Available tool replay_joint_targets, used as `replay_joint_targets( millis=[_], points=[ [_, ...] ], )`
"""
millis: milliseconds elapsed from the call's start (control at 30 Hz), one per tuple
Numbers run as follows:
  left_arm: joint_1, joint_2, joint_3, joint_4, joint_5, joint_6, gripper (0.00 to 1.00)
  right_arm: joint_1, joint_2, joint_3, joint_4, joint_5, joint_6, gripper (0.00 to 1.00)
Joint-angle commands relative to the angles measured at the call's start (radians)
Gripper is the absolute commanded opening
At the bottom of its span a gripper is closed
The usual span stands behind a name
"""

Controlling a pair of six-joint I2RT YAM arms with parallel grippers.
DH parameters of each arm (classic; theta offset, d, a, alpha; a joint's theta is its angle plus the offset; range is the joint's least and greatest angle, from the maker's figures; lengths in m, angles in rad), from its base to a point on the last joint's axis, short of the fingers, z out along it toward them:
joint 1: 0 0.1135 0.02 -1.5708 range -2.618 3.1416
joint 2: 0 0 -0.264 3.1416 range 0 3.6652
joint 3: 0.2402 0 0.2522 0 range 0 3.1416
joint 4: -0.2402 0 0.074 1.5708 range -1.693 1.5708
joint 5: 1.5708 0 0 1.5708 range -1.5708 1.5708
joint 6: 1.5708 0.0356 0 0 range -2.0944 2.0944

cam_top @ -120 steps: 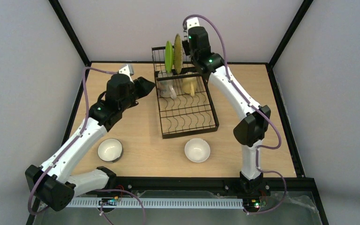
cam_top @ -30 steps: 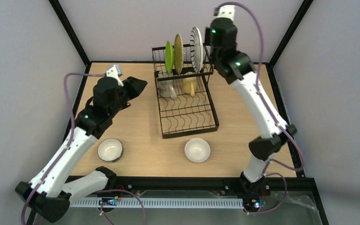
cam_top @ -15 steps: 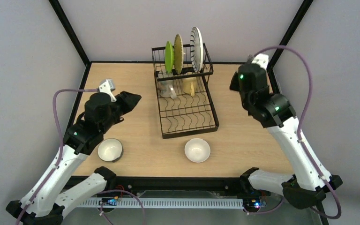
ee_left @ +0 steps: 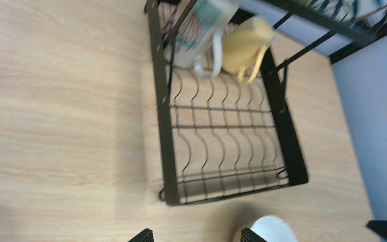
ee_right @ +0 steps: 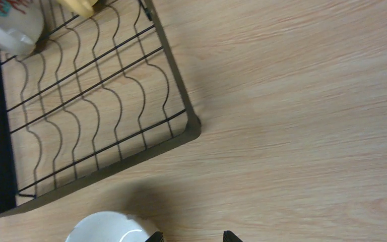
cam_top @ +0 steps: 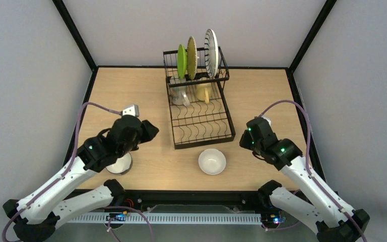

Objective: Load the mixed dishes into the dish rack
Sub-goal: Grab the bowl at the center of the board.

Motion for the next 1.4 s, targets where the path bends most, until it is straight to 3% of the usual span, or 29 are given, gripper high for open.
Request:
replay_joint_targets(
  millis=[0,433,667,1233,1367],
  points=[
    [-0.057,-0.006,-0.057,-0.102,-0.076,-0.067,0.99,0.002,-0.053,-0.057,0.077,-0.128,0.055,0.65],
    [-0.125,0.003,-0.143,-0.098,-0.047,-0.093,0.99,0.035,-0.006,-0.179,0.188,-0.21,0.08,0.65],
    [-0.126,0.016,-0.17,-0.063,-0.017,-0.084,0.99,0.181,0.155,-0.154,0.248,-0.136,0.13,0.66],
    [-0.126,0.043,-0.196,0.006,0.021,-0.078,0.99,0.188,0.255,-0.243,0.356,-0.161,0.132,0.65],
    [-0.128,0.048,-0.205,0.018,0.023,-0.078,0.99,0.189,0.279,-0.268,0.392,-0.172,0.132,0.59]
  ],
)
